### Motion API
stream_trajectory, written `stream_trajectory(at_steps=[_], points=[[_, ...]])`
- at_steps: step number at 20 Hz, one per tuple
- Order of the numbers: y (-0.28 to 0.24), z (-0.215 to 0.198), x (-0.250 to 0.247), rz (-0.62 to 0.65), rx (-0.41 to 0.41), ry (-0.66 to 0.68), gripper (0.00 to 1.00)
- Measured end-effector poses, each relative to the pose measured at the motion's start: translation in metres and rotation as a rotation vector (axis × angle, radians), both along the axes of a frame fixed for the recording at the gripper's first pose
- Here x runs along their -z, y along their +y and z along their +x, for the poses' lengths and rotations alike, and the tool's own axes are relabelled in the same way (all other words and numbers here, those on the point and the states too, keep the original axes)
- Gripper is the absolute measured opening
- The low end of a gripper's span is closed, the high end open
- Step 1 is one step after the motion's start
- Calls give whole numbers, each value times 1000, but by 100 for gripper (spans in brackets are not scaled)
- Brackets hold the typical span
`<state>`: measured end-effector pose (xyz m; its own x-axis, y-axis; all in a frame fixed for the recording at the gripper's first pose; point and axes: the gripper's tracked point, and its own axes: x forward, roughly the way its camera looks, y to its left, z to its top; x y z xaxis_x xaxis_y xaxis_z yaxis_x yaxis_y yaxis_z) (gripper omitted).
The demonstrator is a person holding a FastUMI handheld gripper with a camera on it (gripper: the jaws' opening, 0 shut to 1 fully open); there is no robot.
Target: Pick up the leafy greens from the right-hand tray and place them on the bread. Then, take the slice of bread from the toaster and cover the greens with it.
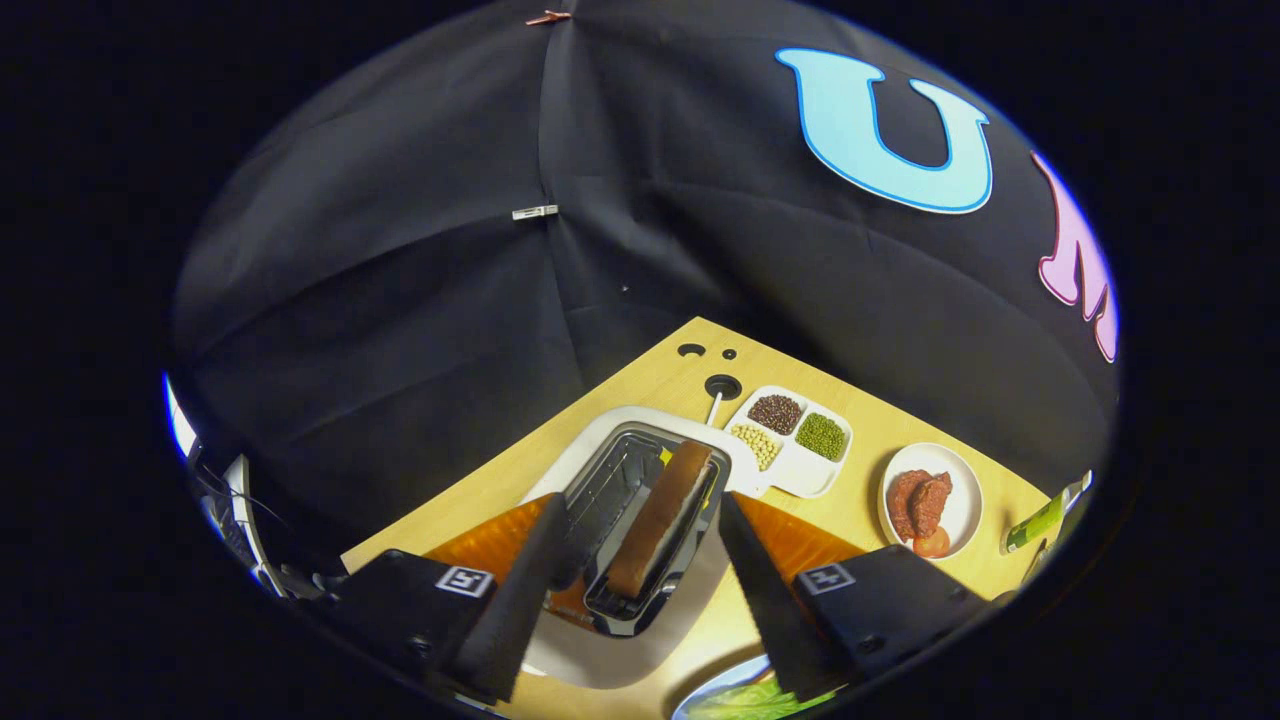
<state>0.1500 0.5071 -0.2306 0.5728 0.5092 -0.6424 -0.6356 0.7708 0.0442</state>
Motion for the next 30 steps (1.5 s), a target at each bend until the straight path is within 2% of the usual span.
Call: stream_trajectory(at_steps=[2, 4, 8, 11, 15, 21, 26, 30], points=[[-1, 1, 5, -11, 3, 6, 71], [-1, 1, 9, -23, 8, 15, 67], [0, -3, 19, -39, 22, 70, 44], [-6, 0, 19, -54, 35, 80, 20], [-9, -3, 10, -44, 34, 85, 17], [-19, -6, -37, 26, 33, 34, 17], [-51, -3, -89, 111, 64, 2, 16], [-92, -5, -102, 157, 109, 17, 16]])
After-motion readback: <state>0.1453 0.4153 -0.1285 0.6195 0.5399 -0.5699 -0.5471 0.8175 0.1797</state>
